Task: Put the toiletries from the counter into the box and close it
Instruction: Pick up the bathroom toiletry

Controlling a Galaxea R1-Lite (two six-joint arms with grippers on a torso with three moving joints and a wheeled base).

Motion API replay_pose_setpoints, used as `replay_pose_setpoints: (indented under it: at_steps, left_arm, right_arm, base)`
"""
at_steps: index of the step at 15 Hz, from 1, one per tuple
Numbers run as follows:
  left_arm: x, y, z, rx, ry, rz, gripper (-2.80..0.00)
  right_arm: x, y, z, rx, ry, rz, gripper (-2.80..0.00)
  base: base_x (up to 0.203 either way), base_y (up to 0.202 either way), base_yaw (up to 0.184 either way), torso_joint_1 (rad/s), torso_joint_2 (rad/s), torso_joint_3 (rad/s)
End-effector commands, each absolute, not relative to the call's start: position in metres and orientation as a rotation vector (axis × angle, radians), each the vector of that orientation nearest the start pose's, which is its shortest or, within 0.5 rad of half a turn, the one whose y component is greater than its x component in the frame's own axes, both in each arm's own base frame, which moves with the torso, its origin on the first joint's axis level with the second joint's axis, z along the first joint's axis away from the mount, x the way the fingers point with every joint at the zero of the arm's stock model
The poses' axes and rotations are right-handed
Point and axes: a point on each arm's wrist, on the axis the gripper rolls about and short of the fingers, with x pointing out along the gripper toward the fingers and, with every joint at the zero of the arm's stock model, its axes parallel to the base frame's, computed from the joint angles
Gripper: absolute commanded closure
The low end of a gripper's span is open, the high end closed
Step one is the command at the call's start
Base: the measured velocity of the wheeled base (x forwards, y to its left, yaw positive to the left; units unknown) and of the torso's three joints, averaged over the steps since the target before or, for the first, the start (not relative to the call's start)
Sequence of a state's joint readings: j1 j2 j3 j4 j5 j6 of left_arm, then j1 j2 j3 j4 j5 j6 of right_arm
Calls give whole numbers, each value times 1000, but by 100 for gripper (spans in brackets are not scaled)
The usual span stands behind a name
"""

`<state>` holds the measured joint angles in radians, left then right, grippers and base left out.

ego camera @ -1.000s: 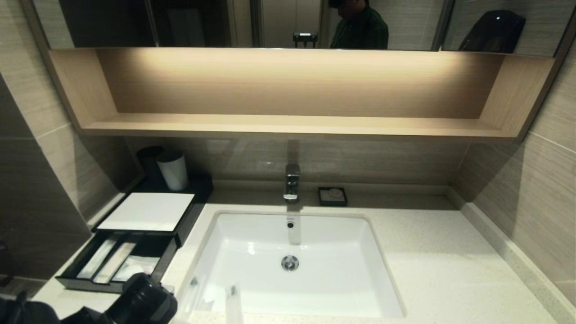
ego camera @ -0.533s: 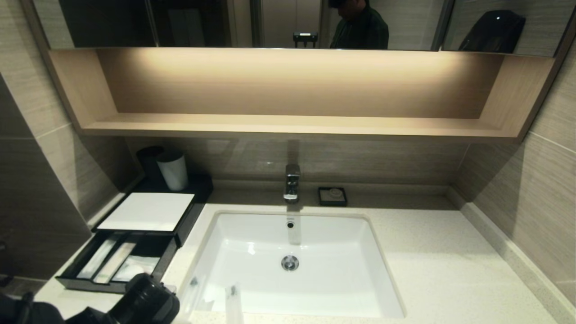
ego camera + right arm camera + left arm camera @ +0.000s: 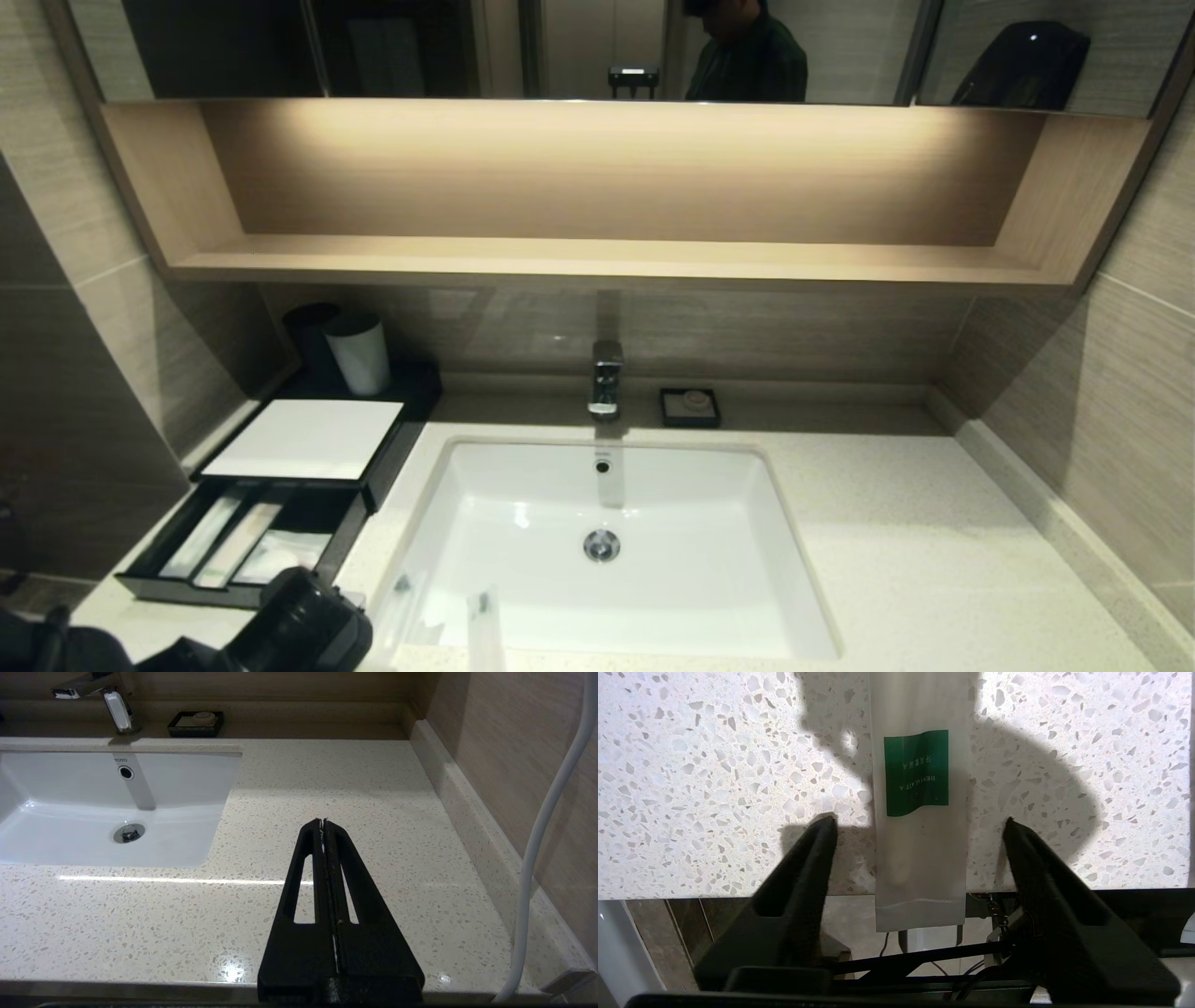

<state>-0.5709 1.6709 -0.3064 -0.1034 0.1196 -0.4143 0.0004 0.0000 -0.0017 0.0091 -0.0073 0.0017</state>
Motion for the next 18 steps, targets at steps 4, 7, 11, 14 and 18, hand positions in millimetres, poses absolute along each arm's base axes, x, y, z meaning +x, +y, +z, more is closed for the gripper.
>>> replay_pose_setpoints:
  at_steps: [4,7,11,14,18]
  left_arm:
    - [145,-90,45,69,1238,-131,0]
    - [145,-90,45,71,1241,-130,0]
    - [145,-90,46,68,1236,-132,0]
    - [144,-89,49,64,1221,-135,0]
    - [142,-88,60,47,1158,-144,0]
  right_arm:
    - [-23,0,75,1,8,-6,0]
    - [-23,0,75,2,8,-8,0]
    - [-23,0,75,1,8,-6,0]
    - [-23,0,75,2,8,-7,0]
    - [-23,0,75,1,8,-6,0]
  base:
    - [0,0,0,0,0,0]
    - [0,0,0,0,0,0]
    - [0,0,0,0,0,0]
    - [0,0,0,0,0,0]
    - [0,0,0,0,0,0]
